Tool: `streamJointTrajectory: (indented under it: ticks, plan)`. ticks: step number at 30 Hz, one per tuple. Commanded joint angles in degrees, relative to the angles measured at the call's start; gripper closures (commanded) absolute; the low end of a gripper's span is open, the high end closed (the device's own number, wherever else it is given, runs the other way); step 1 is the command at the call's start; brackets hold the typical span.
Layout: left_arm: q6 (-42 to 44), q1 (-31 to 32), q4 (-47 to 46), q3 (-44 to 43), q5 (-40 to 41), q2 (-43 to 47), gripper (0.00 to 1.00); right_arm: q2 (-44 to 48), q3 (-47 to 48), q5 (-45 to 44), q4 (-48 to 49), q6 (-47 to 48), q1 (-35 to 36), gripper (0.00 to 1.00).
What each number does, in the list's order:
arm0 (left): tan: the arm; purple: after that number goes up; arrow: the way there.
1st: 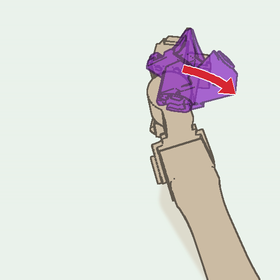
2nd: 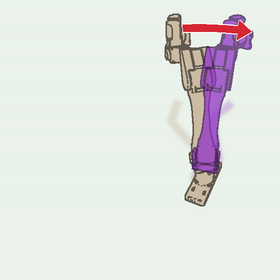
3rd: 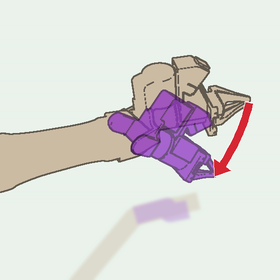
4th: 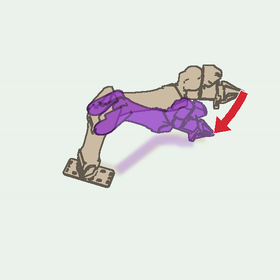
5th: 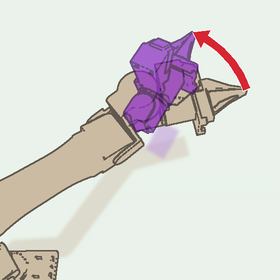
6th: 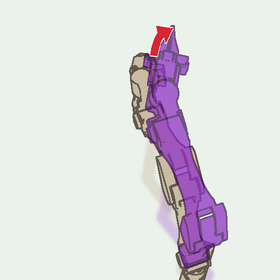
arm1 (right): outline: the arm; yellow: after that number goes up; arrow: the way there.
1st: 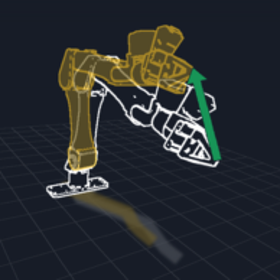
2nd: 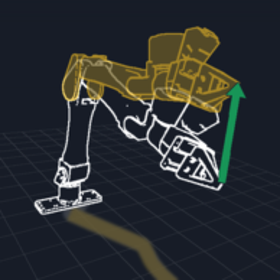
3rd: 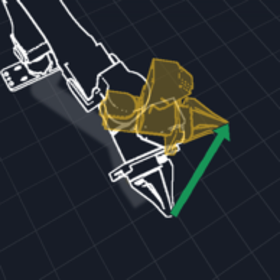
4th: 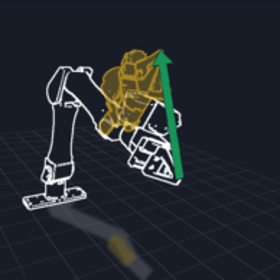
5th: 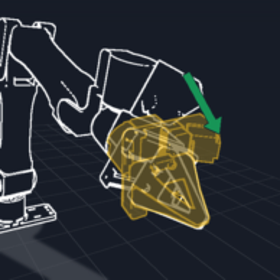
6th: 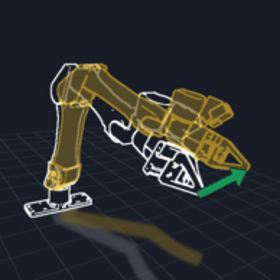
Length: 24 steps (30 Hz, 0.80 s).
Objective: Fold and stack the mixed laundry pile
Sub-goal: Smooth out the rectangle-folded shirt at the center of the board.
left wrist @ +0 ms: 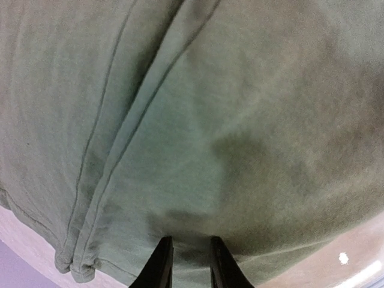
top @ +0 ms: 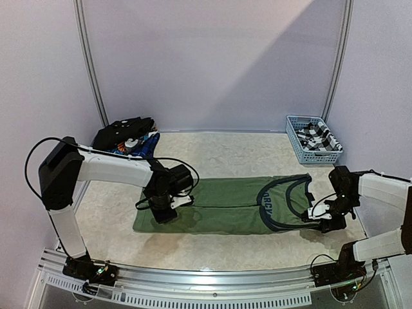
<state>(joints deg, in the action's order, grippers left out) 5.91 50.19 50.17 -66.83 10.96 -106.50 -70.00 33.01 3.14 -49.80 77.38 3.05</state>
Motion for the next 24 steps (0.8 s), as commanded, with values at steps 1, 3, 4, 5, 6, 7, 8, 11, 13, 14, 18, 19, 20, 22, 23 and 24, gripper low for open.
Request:
streamJointTrajectory:
  ticks: [1,3,4,5,6,7,8,11,13,14,18,19,20,22,23,24]
  plan:
    - [0.5,-1.1,-0.4,1.4,0.5,2.0,0.77,0.4,0.7,-0.3,0.9,0.2,-0.3,0.66]
    - [0.7,-1.2,-0.2,1.6,0.7,2.1,0.77,0.3,0.8,-0.1,0.7,0.6,-0.2,0.72]
    - [0.8,-1.2,-0.1,1.7,0.9,2.1,0.77,-0.2,1.1,0.1,0.2,0.6,-0.2,0.78]
    - [1.0,-1.3,-0.1,1.8,1.1,2.2,0.77,-0.7,1.5,0.4,-0.5,0.6,-0.2,0.85]
    - [1.1,-1.4,0.1,1.9,1.2,2.2,0.78,-1.4,2.3,0.6,-1.5,0.4,-0.2,0.91]
    - [1.2,-1.5,0.3,2.0,1.6,2.2,0.78,-2.0,3.2,1.0,-2.9,0.0,-0.3,0.95]
    - [1.4,-1.5,0.5,2.1,2.0,2.3,0.78,-3.2,4.5,1.4,-4.4,-0.2,-0.5,0.97]
    - [1.9,-1.7,0.6,2.8,3.1,2.4,0.79,-6.8,9.8,2.7,-9.6,0.2,-2.3,1.00]
    - [2.2,-2.0,0.6,3.3,4.0,2.4,0.79,-10.2,13.9,3.5,-13.3,0.3,-4.5,1.00]
    - [2.3,-2.2,0.5,3.5,4.6,2.4,0.79,-12.1,16.2,4.0,-14.7,0.1,-5.4,1.00]
    - [2.0,-2.8,0.0,3.9,5.8,1.8,0.80,-25.0,25.8,6.8,-23.2,-2.2,-8.2,1.00]
    - [2.0,-2.8,-0.2,4.1,5.7,1.8,0.80,-27.3,27.8,7.3,-24.8,-2.6,-9.1,1.00]
    - [1.9,-2.9,-0.3,4.3,5.7,1.8,0.80,-30.0,29.4,7.5,-26.3,-3.0,-9.5,1.00]
    - [1.8,-3.1,-0.5,4.7,6.0,1.7,0.80,-34.6,31.7,7.3,-28.3,-3.5,-10.2,0.99]
    - [1.8,-3.1,-0.3,4.9,6.3,1.7,0.80,-36.3,32.4,7.2,-28.8,-3.7,-10.5,0.99]
    - [1.8,-3.2,-0.3,5.1,6.6,1.7,0.80,-37.2,32.8,7.2,-29.2,-3.9,-10.6,0.99]
